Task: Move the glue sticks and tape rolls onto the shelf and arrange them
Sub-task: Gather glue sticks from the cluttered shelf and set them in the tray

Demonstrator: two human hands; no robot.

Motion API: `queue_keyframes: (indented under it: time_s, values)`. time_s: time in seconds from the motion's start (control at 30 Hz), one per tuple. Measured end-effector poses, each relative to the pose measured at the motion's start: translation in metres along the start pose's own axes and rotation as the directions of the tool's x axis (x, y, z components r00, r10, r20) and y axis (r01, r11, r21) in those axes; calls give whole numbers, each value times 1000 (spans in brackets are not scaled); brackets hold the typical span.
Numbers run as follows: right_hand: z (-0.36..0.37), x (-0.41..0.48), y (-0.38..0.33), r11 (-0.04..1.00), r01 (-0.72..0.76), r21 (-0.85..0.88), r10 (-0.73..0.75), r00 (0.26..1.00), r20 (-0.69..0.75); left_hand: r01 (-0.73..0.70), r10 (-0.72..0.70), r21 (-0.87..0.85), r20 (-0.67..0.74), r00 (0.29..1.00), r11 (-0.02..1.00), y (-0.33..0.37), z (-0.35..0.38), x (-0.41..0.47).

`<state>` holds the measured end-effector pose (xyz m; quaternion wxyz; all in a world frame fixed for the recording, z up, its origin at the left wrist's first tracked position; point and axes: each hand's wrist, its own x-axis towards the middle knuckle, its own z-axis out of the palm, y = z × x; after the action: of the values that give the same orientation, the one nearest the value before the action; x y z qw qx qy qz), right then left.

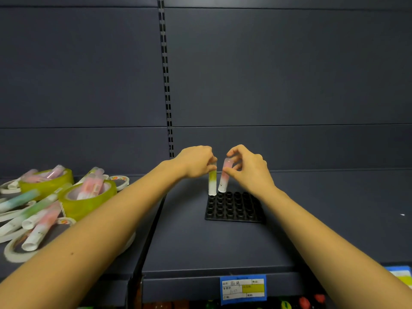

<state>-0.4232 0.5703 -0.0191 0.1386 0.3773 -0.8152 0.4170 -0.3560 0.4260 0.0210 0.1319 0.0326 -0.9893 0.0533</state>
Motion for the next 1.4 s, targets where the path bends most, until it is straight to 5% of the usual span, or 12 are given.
queue_keyframes:
  time_s: [0.23, 0.47, 0.7, 0.83, 1.03, 1.4]
  values:
    - [6, 5, 1, 998, -2, -68, 5, 999, 45, -13, 15, 67, -32, 999, 998, -2, 8, -4]
    - [4, 10, -2, 958, 121, -261, -108, 992, 61, 27, -23, -91, 39, 999, 995, -11, 11, -7]
    - [-7, 21, -14, 902, 152, -403, -93, 982, 162, 192, -225, -151, -247, 942, 970, -42, -6, -37]
    - [-12, 28, -36, 788, 217, -576, -168, 976, 138, 262, -307, -180, -303, 902, 948, -59, -20, -66]
    - [13, 19, -69, 892, 299, -339, -299, 953, 53, 436, -476, -193, -323, 818, 879, -85, -31, -121]
    - [81, -6, -125, 924, 332, -191, -269, 917, 293, 585, -619, -201, -284, 733, 785, -131, -27, -203]
